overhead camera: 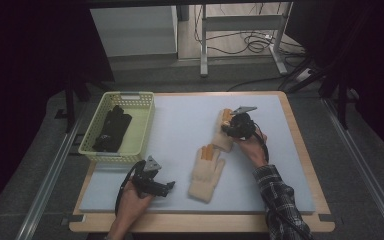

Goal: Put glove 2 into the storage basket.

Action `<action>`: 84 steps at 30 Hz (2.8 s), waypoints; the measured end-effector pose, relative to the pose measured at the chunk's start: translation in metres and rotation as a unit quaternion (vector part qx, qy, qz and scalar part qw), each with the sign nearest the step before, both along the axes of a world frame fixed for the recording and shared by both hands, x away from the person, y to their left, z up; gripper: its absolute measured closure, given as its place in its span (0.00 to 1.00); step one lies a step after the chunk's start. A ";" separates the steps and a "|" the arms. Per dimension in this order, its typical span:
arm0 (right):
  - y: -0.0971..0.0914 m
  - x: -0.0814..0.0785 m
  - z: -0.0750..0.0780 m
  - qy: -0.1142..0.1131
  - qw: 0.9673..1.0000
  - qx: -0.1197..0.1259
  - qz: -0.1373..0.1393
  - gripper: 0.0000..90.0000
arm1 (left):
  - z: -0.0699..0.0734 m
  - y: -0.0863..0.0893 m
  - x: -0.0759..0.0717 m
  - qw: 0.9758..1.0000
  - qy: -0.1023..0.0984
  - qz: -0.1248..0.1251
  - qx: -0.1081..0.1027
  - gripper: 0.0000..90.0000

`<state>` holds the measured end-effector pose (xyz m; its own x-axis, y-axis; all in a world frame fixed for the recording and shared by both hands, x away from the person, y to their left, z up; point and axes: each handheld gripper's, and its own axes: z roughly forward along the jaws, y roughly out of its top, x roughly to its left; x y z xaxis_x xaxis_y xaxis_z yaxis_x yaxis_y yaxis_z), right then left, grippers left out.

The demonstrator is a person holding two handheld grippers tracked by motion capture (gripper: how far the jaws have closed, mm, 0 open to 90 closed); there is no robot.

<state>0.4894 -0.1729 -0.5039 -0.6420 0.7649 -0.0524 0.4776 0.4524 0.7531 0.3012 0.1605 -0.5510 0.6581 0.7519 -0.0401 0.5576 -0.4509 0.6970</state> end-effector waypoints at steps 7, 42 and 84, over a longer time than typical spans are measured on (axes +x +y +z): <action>-0.014 -0.003 0.017 0.002 0.999 0.030 -0.012 0.67 | 0.000 0.000 0.000 1.000 0.000 0.000 0.000 0.03; 0.020 -0.157 0.056 0.046 0.992 0.062 0.102 0.67 | 0.000 0.000 0.000 1.000 -0.001 0.001 -0.001 0.03; 0.006 -0.174 0.013 0.048 0.992 0.052 0.108 0.73 | 0.000 0.000 0.000 1.000 0.000 0.001 -0.001 0.03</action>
